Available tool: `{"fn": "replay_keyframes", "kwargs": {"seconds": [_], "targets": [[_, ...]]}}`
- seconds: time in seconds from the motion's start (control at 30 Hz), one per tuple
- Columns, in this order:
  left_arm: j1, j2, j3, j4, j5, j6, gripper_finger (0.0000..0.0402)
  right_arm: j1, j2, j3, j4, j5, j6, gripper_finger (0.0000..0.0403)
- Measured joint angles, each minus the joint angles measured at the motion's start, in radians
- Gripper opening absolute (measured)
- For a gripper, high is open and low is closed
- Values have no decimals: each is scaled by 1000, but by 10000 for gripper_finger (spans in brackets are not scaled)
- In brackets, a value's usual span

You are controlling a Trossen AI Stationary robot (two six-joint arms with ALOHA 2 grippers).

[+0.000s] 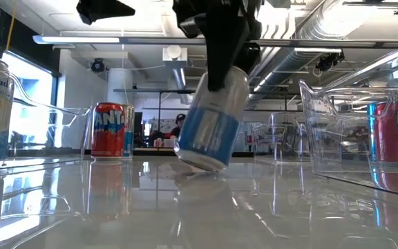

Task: Sort soda cans
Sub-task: Put the blue and white soda can into the middle left transparent bin

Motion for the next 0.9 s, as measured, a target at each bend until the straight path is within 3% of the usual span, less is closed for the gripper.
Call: {"fn": "replay_keyframes", "kwargs": {"seconds": [0.1, 0.33, 0.5, 0.67, 0.9], "targets": [[8, 0, 0, -14, 0, -3, 346, -8, 4, 0, 1, 38, -30, 287], [18, 0, 0, -24, 0, -3, 346, -26, 5, -1, 44, 33, -82, 352], [17, 0, 0, -32, 12, -5, 346, -24, 3, -1, 65, 29, -84, 363], [18, 0, 0, -57, 127, -48, 346, -18, -14, -1, 51, 56, -85, 365], [0, 7, 1, -62, 226, -3, 346, 49, -118, -1, 34, 208, -163, 366]]}}
